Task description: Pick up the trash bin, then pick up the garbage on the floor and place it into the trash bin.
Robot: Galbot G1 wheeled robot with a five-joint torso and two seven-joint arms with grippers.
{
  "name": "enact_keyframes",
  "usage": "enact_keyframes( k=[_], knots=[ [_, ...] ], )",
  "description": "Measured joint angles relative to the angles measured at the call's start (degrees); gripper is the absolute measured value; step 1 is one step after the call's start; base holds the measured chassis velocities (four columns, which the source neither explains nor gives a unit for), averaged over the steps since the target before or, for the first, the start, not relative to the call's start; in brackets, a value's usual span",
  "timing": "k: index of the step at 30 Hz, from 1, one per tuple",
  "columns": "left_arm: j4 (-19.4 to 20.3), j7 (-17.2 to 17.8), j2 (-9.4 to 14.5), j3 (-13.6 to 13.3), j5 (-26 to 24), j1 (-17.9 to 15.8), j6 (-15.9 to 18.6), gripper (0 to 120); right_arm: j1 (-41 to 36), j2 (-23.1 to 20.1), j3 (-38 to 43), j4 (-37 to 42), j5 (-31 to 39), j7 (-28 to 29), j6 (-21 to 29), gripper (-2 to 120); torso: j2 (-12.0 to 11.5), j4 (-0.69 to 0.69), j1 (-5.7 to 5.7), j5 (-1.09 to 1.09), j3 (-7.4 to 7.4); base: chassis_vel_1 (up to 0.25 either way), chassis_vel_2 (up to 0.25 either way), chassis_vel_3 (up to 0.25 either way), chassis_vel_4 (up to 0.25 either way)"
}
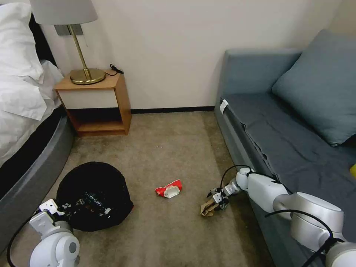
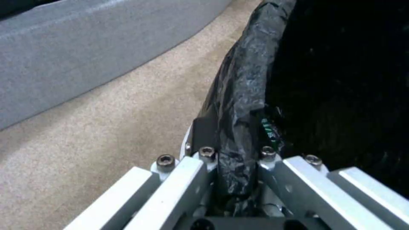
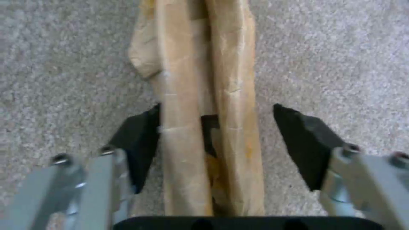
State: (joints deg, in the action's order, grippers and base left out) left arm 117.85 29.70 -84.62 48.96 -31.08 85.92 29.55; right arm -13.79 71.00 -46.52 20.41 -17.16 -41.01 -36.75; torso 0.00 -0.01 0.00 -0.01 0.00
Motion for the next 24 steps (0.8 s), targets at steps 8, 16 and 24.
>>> enact_keyframes(
  k=[8,16,24],
  knots=[
    [0.07,0.00,-0.17,-0.08,0.26,-0.01,0.00,3,-0.70,-0.22,0.31,-0.20,0.07,0.05,-0.44,37,0.01,-0.01,-0.01,-0.02,0.00,0.000,0.000,0.000,0.000],
    [0.03,0.00,-0.39,-0.25,0.56,-0.12,0.00,3,-0.95,-0.57,1.38,0.12,0.57,0.31,-1.49,6,0.00,0.04,0.00,0.05,0.00,0.000,0.000,0.000,0.000],
    [-0.01,0.01,-0.43,-0.27,0.58,-0.16,0.00,3,-0.53,-3.95,1.58,5.41,6.18,0.38,-1.79,0,0.00,0.01,0.00,0.03,0.00,0.000,0.000,0.000,0.000]
  ],
)
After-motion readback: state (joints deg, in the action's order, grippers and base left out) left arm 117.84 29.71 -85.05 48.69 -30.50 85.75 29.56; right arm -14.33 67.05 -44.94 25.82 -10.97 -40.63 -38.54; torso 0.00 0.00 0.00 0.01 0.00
